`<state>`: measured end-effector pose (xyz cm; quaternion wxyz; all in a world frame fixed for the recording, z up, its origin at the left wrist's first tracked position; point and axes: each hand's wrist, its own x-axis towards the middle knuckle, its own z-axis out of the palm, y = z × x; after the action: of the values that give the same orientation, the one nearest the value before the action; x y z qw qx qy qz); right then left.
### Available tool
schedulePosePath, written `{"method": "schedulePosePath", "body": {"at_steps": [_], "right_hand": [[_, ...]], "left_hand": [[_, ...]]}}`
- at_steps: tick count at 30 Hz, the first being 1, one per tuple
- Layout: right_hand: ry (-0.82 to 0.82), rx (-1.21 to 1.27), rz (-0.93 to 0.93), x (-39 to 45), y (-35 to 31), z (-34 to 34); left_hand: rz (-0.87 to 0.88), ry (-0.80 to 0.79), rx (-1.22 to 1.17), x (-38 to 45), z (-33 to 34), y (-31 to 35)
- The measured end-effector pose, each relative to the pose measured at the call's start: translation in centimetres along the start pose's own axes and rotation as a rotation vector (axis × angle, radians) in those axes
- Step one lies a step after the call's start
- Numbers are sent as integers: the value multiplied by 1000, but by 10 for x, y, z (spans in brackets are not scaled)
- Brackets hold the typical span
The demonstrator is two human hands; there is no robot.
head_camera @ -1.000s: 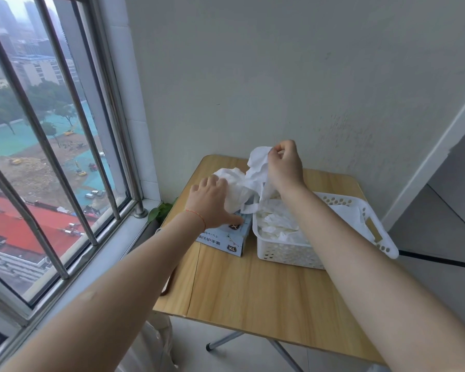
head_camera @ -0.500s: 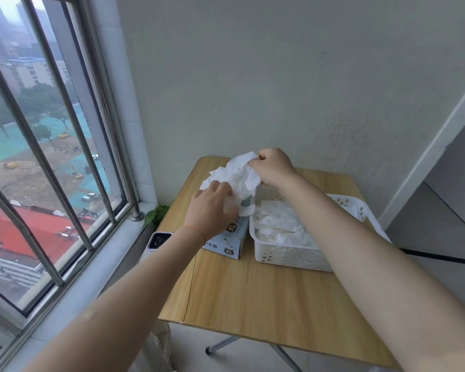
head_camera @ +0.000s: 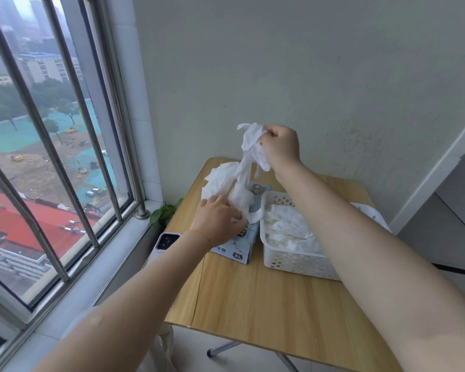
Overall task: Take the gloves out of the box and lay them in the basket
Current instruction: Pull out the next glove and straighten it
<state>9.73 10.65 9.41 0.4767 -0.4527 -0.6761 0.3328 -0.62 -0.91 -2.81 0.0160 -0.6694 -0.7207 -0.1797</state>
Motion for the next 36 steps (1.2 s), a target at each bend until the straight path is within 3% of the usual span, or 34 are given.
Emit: {"method": "schedulePosePath", "body": {"at_steps": [8,14,16,20,24,27,31,36], "right_hand": [[83,-7,-51,-7,1,-24],[-24,10,32,-20,5,-43],[-46,20,68,-22,5,-49],[-46,67,95,-25,6,-56],[205,240,42,-17,5,-68],[151,175,47,-17,8,-70],[67,138,80,-22,16,-64],[21,105,66,-26,15,-67]], "left_hand": [[-59,-28,-129,9,-13,4],[-99,467,-187,20,-17,17],[-96,387,-229,31,-16,21],[-188,50,-290,41,-11,33],[-221,0,-261,33,2,38],[-262,-107,-179,29,3,36],[-247,-251,105,30,10,31],[-304,-285,-52,42,-3,26]]}}
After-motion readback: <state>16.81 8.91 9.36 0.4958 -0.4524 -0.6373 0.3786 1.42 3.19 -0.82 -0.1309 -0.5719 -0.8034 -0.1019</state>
